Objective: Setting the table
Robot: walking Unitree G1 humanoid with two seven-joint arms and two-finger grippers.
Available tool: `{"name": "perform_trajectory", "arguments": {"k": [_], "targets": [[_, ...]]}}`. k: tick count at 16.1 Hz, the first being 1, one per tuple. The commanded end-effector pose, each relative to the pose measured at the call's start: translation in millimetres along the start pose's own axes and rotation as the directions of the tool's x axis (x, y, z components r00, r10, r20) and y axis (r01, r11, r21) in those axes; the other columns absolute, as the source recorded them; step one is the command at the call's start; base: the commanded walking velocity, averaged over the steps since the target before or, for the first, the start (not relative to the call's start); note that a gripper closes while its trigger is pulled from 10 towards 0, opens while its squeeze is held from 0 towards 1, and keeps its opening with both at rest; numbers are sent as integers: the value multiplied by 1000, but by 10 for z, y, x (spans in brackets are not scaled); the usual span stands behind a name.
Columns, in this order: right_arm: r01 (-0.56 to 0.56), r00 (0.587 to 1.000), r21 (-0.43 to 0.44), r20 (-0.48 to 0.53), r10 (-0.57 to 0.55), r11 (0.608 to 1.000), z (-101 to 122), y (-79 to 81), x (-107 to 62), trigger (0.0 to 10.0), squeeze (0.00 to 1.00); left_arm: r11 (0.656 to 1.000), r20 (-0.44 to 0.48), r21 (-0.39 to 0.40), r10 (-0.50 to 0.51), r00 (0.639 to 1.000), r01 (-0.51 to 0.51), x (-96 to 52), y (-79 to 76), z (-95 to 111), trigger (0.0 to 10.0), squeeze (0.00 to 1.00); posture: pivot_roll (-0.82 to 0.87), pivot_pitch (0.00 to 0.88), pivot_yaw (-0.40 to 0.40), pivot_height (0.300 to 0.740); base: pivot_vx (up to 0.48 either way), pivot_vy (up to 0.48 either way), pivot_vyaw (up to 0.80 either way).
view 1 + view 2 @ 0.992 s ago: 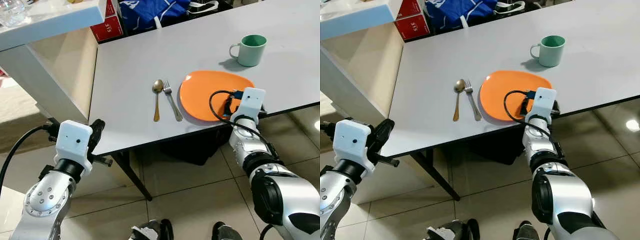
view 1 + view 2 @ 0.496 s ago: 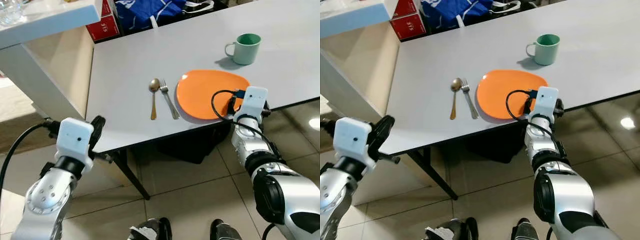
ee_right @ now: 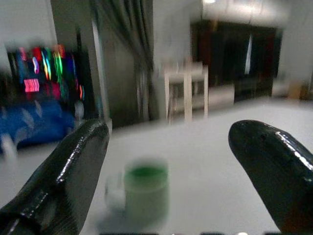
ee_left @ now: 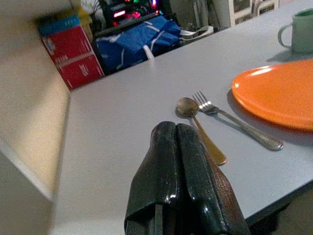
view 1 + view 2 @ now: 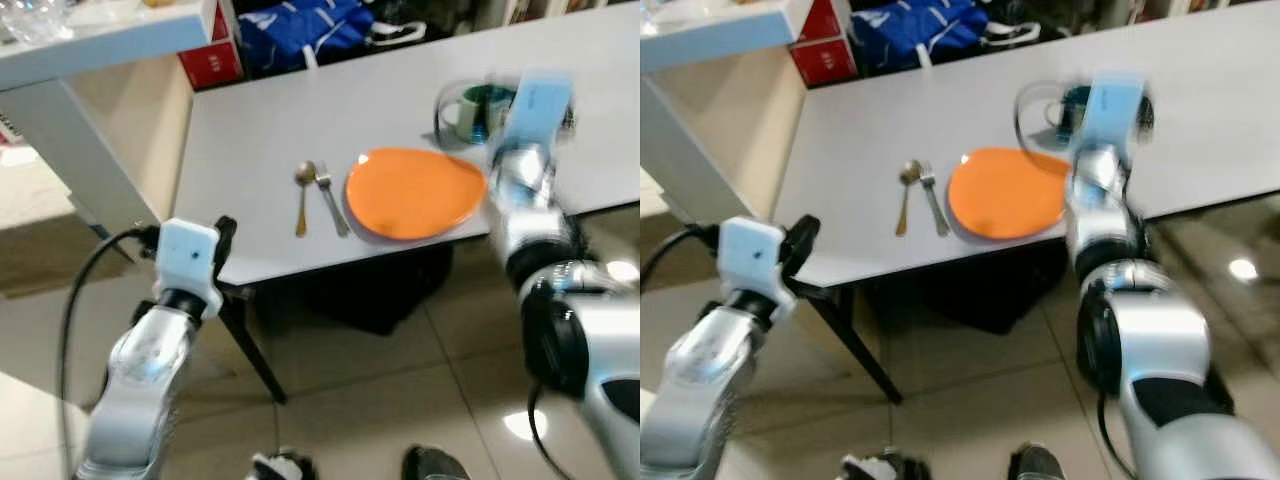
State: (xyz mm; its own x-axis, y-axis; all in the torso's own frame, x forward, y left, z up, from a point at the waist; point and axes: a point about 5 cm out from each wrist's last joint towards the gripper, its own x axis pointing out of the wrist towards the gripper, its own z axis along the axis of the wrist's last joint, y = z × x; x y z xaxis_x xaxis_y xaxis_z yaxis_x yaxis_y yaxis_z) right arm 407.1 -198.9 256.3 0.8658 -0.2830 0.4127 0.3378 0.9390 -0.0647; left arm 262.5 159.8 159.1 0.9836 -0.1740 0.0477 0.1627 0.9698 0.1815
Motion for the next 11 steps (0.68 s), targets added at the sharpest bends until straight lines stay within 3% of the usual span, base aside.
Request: {"name": "perform_trajectory", "arguments": {"k": [1,3,5,6,8,9,10,11], "targets": [[-33,998,14,59,33,999,94,6,22,10000,0,998,-31,-26,58,998,-59,21,77,-93,10000,0,-45,0,90,740,0,0,0],[-52,989,-12,138,53,999,123,-90,-21,10000,0,995,-28,-54,79,997,-80,51,69,-138,10000,0,-75,0,67,740,0,0,0],[-83,982,-80,163,95,993,-52,-191,-264,10000,0,990,-38,-89,103,994,-106,77,28,-204,10000,0,-100,0,48,740,0,0,0],[-135,977,-120,151,153,983,-197,-206,-481,10000,0,987,-41,-101,119,992,-122,80,17,-238,10000,0,-105,0,44,740,0,0,0],[-272,962,-153,-5,274,950,-654,-261,-1035,10000,0,980,-54,-111,162,985,-167,24,10,-296,10000,0,-113,0,32,740,0,0,0],[-328,945,-155,-63,322,932,-778,-285,-1260,10000,0,977,-59,-104,179,982,-185,-21,23,-325,10000,0,-110,0,25,740,0,0,0],[-348,937,-150,-82,339,925,-808,-291,-1333,10000,0,977,-58,-100,186,981,-191,-36,28,-331,10000,0,-108,0,24,740,0,0,0],[-425,903,-117,-129,411,897,-866,-298,-1570,10000,0,971,-65,-83,217,974,-222,-103,72,-358,10000,0,-93,0,16,740,0,0,0]]}}
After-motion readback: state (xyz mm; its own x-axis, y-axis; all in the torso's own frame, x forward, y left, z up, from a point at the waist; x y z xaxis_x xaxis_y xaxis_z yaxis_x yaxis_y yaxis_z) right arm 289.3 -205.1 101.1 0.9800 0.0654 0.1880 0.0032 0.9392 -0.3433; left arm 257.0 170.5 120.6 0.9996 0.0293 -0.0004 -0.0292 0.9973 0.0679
